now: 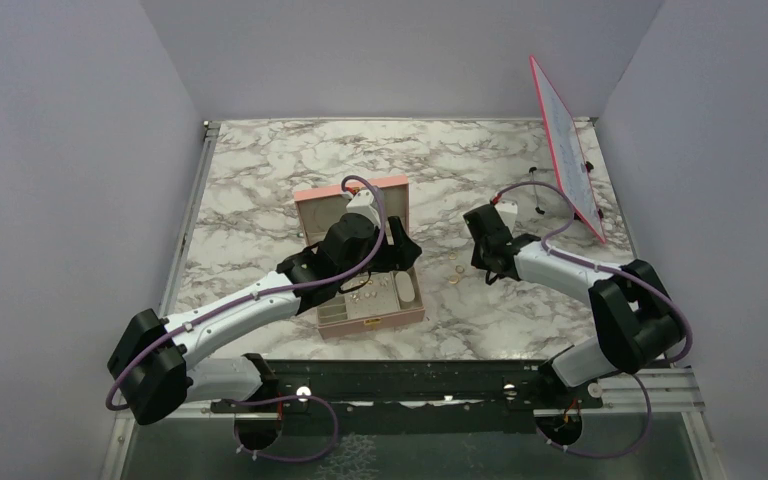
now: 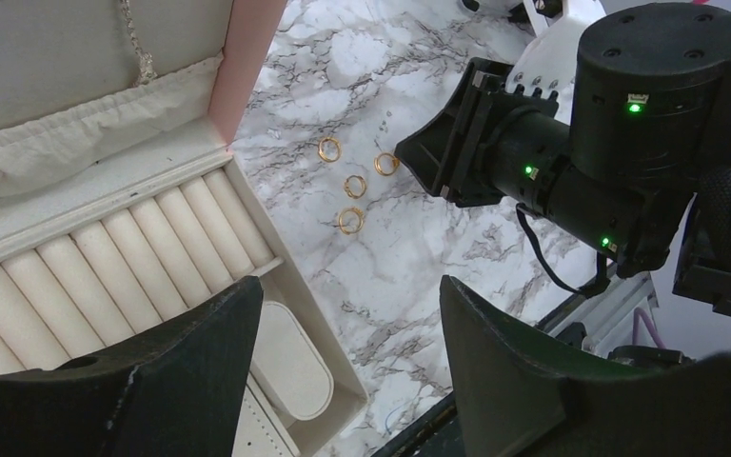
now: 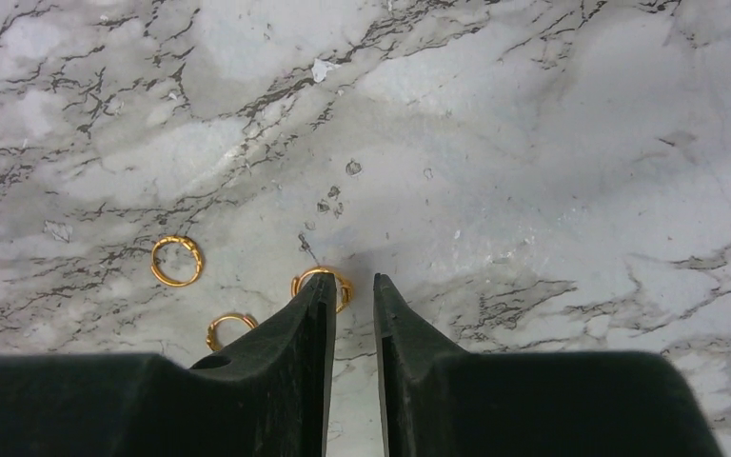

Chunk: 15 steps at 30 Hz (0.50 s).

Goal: Organize the mixed jewelry

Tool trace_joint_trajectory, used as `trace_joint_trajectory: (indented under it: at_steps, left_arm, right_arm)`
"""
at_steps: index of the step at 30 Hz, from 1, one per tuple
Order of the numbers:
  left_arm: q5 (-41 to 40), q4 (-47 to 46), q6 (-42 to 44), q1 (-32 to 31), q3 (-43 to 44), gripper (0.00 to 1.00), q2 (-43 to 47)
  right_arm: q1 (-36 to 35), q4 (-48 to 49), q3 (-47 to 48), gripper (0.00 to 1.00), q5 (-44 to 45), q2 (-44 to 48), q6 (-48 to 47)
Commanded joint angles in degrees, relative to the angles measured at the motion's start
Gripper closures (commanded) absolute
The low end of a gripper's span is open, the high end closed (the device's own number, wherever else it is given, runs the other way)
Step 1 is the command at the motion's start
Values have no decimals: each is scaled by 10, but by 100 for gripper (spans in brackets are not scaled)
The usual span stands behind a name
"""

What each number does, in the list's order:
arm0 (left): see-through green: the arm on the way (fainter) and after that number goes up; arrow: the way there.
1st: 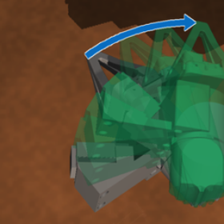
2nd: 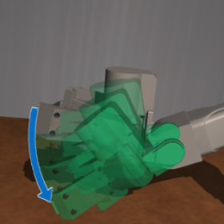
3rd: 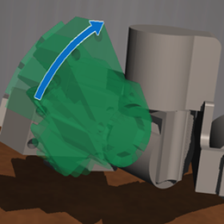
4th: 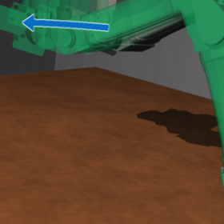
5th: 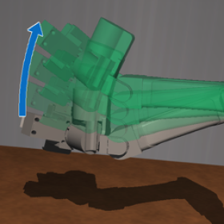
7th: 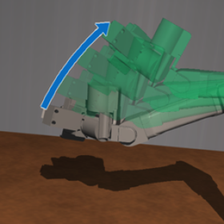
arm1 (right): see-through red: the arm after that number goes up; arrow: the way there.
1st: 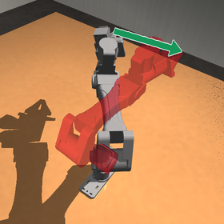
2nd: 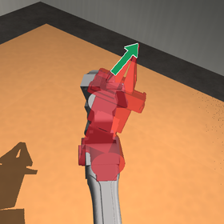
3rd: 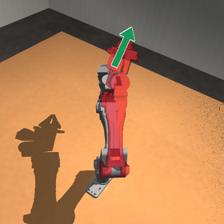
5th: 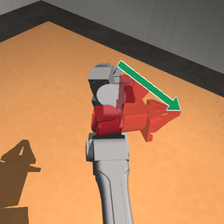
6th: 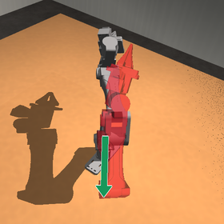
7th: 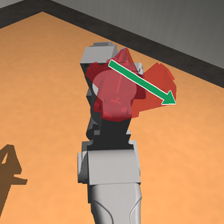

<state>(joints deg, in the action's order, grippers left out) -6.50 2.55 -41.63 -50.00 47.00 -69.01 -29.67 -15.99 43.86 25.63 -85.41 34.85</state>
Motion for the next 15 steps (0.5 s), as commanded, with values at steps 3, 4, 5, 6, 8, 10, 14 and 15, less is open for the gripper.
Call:
trace_joint_trajectory:
  at_steps: [3, 4, 5, 6, 8, 10, 14, 15]
  left_arm:
    - [17, -11, -13, -2, 7, 34, -11]
    - [18, -10, -14, -2, 8, 34, -13]
    - [19, -9, -16, -2, 8, 34, -13]
    - [20, -9, -18, -2, 8, 35, -13]
    - [20, -9, -22, -2, 6, 35, -14]
    - [21, -9, -26, -2, 5, 35, -14]
    - [26, -13, -33, -2, 6, 35, -18]
    - [28, -14, -35, -2, 7, 35, -20]
  right_arm:
    - [10, 42, -8, 78, -16, -19, -20]
    - [11, 45, -10, 78, -20, -22, -21]
    - [11, 47, -12, 78, -22, -25, -21]
    - [12, 50, -13, 78, -26, -26, -22]
    - [15, 56, -19, 78, -31, -29, -23]
    - [17, 57, -24, 79, -36, -31, -22]
    - [21, 60, -32, 83, -43, -32, -23]
    - [22, 60, -33, 85, -46, -30, -23]
